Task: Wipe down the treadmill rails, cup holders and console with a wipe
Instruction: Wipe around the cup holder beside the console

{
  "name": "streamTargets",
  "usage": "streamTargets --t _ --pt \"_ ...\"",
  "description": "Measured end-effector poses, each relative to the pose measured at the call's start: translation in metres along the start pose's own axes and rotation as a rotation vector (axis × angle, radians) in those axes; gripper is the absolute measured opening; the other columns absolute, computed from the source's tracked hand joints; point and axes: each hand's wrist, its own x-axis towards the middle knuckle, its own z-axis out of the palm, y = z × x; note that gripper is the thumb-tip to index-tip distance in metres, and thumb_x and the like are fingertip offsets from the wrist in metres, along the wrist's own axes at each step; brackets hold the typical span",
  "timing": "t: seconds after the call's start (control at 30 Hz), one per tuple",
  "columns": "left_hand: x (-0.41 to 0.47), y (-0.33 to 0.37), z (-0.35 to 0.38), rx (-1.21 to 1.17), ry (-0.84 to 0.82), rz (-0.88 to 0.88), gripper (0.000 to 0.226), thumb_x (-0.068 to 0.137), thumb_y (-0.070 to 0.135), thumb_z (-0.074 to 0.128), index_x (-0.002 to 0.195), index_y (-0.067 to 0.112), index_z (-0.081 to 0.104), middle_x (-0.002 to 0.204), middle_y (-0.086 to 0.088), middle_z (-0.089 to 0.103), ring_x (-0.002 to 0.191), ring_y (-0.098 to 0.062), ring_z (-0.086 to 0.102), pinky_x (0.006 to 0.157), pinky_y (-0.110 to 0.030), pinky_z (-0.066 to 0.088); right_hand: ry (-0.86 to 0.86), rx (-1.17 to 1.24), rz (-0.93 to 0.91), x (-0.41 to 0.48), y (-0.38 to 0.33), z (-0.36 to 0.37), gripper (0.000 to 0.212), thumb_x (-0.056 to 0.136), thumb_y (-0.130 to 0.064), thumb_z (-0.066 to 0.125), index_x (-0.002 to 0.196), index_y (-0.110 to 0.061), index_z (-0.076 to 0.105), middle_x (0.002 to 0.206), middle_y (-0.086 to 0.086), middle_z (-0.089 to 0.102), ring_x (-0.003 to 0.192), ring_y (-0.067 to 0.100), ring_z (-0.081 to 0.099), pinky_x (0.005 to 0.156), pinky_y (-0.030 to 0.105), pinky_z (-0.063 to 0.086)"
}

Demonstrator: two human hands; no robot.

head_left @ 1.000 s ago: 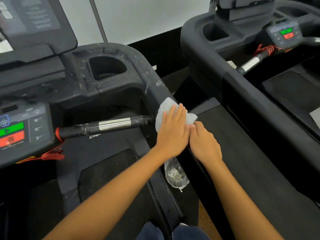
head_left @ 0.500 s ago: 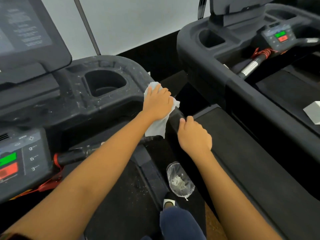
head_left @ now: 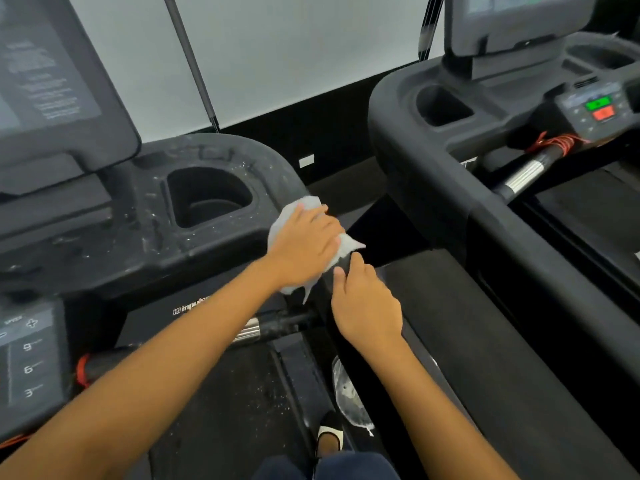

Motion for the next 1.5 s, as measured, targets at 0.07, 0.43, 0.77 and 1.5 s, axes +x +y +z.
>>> streamTargets --t 0.07,0.43,0.77,1.5 --pt "-0.015 0.016 -0.001 -0.065 -0.049 0.119 0.051 0.096 0.037 0.018 0.117 0.02 0.061 0.122 0.006 0.06 0.13 -0.02 0.042 0.112 -0.04 0.024 -0.013 0.01 -0.013 -0.002 0.001 -0.002 0.038 0.101 -0.039 0.03 0.126 -0.012 0.04 0.118 0.004 0.054 0.093 0.022 0.058 0.061 0.032 0.037" --pt "0.007 0.014 -0.005 0.093 -0.106 0.244 0.039 0.093 0.03 0.028 0.086 0.023 0.066 0.089 0.007 0.066 0.089 -0.018 0.057 0.091 -0.039 0.039 -0.146 0.275 0.159 -0.02 0.01 -0.019 0.096 0.088 -0.061 0.048 0.153 -0.019 -0.009 0.143 0.003 0.047 0.123 0.023 0.051 0.078 0.033 0.037" --pt "0.037 -0.045 -0.015 0.199 -0.053 0.326 0.045 0.092 0.021 0.02 0.085 0.031 0.063 0.066 0.01 0.051 0.065 -0.015 0.046 0.082 -0.035 0.035 -0.12 0.252 0.169 -0.015 -0.003 -0.018 0.089 0.09 -0.065 0.039 0.154 -0.023 -0.007 0.149 -0.001 0.039 0.127 0.021 0.047 0.079 0.032 0.036" --pt "0.081 -0.149 -0.012 0.157 -0.101 -0.086 0.04 0.1 0.023 0.032 0.134 0.012 0.049 0.139 -0.008 0.049 0.136 -0.026 0.035 0.117 -0.043 0.018 -0.015 -0.045 0.147 0.081 -0.08 0.013 0.059 0.101 -0.047 0.027 0.148 -0.012 0.022 0.14 0.01 0.043 0.123 0.032 0.046 0.092 0.047 0.041"
